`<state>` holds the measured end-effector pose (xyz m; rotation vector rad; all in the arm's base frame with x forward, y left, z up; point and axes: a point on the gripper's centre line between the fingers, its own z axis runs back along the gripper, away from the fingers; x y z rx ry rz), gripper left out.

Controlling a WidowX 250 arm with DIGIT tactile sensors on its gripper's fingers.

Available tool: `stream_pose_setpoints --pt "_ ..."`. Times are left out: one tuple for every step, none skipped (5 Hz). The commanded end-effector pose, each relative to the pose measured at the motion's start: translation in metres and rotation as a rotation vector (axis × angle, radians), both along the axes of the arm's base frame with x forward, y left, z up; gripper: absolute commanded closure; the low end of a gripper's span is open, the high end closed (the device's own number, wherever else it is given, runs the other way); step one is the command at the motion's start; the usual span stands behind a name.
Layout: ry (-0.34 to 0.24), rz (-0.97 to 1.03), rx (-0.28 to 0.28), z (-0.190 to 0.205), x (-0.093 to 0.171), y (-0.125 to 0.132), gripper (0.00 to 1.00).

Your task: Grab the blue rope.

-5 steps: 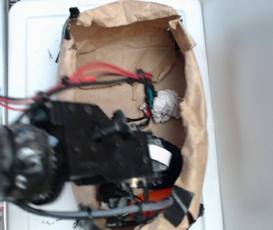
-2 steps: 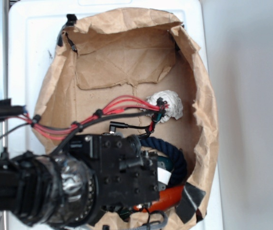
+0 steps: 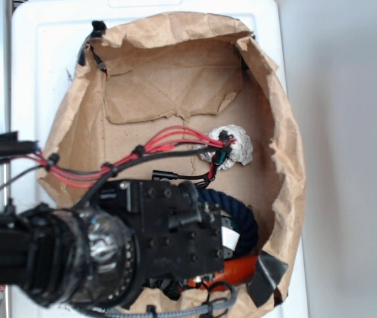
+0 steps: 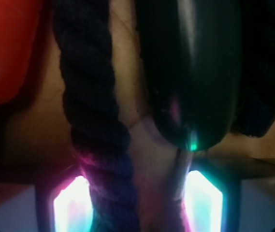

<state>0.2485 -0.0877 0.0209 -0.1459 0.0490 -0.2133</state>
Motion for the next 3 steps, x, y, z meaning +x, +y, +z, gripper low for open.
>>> stream_pose_setpoints --pt "-0.065 0.008 -0.015 0.0120 -0.0053 0.0109 1.00" --pt "-0.076 0.014 -0.015 0.0127 -0.0059 0.0119 1.00" --pt "-0.078 0.021 -0.018 0.0149 -0.0043 0.0134 1.00"
